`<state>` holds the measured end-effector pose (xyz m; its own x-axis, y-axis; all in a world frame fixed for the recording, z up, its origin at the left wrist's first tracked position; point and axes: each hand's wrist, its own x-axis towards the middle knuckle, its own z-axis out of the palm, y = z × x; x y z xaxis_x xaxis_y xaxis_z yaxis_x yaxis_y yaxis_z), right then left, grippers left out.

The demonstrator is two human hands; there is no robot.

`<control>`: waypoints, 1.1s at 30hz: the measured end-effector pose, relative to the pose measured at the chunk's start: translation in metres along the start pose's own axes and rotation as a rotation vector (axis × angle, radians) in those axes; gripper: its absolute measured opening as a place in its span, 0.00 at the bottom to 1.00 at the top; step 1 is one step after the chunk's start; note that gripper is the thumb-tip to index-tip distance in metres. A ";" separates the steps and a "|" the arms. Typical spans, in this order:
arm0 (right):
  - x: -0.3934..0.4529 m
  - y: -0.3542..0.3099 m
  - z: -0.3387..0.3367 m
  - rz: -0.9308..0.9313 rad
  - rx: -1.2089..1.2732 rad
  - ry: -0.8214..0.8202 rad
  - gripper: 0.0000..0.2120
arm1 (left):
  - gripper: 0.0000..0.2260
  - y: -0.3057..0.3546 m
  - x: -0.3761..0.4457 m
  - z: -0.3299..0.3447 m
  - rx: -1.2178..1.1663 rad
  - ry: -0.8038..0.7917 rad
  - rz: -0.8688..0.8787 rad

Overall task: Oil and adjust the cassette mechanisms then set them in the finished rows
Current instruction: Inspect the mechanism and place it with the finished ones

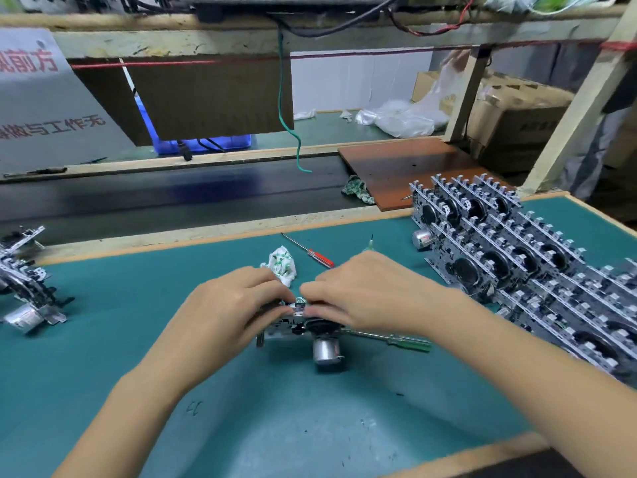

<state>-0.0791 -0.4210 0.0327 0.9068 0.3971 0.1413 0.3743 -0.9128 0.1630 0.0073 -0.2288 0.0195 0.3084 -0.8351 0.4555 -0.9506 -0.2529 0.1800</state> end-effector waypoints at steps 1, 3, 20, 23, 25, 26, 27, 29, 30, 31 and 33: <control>-0.005 0.003 -0.007 0.024 0.034 0.023 0.12 | 0.14 0.004 0.006 -0.004 -0.003 0.023 0.035; -0.018 0.009 -0.028 0.086 0.090 0.071 0.12 | 0.14 0.014 0.025 -0.013 0.008 0.079 0.111; -0.208 0.159 -0.103 0.716 -0.154 0.341 0.15 | 0.12 0.171 0.303 0.049 0.063 0.134 0.456; -0.231 0.185 -0.074 0.853 -0.162 0.352 0.15 | 0.14 0.188 0.327 0.077 0.119 -0.014 0.469; -0.239 0.197 -0.053 0.914 -0.163 0.335 0.13 | 0.16 0.193 0.336 0.098 0.151 -0.127 0.463; -0.243 0.201 -0.044 0.941 -0.157 0.318 0.12 | 0.16 0.195 0.338 0.110 0.163 -0.190 0.453; -0.245 0.203 -0.034 0.956 -0.141 0.301 0.11 | 0.17 0.196 0.338 0.121 0.170 -0.255 0.435; -0.247 0.208 -0.020 0.987 -0.111 0.240 0.10 | 0.20 0.198 0.336 0.143 0.168 -0.372 0.390; -0.248 0.210 -0.014 1.016 -0.126 0.164 0.10 | 0.21 0.199 0.334 0.151 0.162 -0.429 0.367; -0.249 0.212 -0.009 1.038 -0.158 0.073 0.11 | 0.22 0.199 0.331 0.160 0.153 -0.482 0.345; -0.252 0.215 -0.003 1.070 -0.178 -0.048 0.15 | 0.24 0.200 0.325 0.174 0.116 -0.536 0.324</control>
<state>-0.2280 -0.7167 0.0353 0.7547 -0.6039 0.2564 -0.6446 -0.7554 0.1180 -0.0883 -0.6356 0.0519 -0.0276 -0.9990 -0.0338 -0.9996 0.0278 -0.0032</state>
